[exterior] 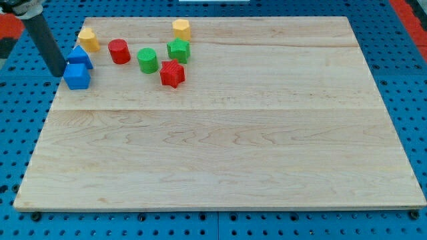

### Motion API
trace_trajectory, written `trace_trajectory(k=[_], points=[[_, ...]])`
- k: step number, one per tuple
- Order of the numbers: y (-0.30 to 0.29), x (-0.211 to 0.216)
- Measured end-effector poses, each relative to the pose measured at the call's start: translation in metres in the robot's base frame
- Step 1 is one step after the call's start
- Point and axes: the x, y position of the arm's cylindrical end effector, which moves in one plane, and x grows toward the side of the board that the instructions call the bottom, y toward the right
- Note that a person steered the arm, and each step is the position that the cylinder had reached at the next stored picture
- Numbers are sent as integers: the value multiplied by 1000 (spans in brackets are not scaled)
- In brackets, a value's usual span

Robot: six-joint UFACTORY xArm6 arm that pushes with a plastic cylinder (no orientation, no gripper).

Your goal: Place the blue blocks into the group of blocks

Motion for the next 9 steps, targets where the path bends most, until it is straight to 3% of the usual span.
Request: trace_trajectory(k=[2,5,9], points=[[-2,-35],[120,-29],[-13,-5]])
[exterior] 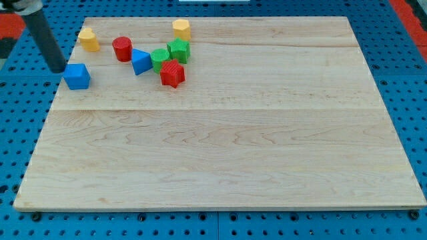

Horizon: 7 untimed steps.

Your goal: Place the blue blocks into the group of blocks

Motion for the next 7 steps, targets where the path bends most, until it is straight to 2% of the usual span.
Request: trace_trajectory(k=[1,3,5,6,7], points=[[13,21],[130,21],[155,57],[191,57],[193,44]])
